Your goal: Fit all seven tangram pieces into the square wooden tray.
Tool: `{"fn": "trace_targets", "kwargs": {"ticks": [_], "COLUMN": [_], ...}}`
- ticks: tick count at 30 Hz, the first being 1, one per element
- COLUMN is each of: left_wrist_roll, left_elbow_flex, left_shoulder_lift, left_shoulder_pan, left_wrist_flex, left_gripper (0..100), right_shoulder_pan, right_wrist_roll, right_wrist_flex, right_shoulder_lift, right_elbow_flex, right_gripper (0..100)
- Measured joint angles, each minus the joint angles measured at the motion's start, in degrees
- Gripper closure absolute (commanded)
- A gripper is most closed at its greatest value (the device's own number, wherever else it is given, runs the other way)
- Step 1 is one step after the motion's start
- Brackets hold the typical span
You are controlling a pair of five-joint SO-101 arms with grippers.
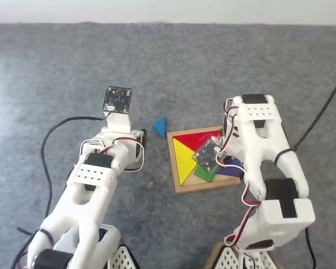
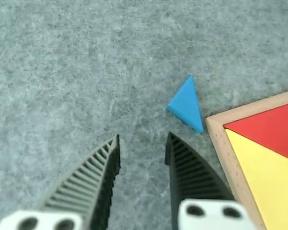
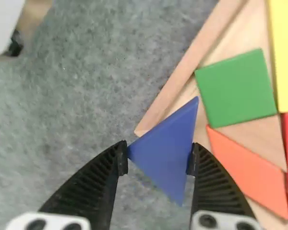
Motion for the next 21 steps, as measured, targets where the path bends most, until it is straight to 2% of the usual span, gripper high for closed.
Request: {"fn": "trace_targets", "kwargs": {"ticks": [6, 21], "left_wrist_roll": [0.0, 0.0], "left_elbow_flex": [0.0, 0.0], "left_shoulder_lift": [0.0, 0.0], "left_shoulder_pan": [-0.2, -0.2], "left_wrist_flex": [0.0, 0.0], "left_gripper": [85, 85], "right_shoulder_pan": [0.0, -4.8], "right_wrist_roll": [4.7, 11.9], "right_wrist_flex": [-5.7, -6.1], "right_shoulder_lift": [-0.1, -0.1], "right_elbow_flex": [2.8, 3.3], "right_gripper": [84.4, 84.2]}}
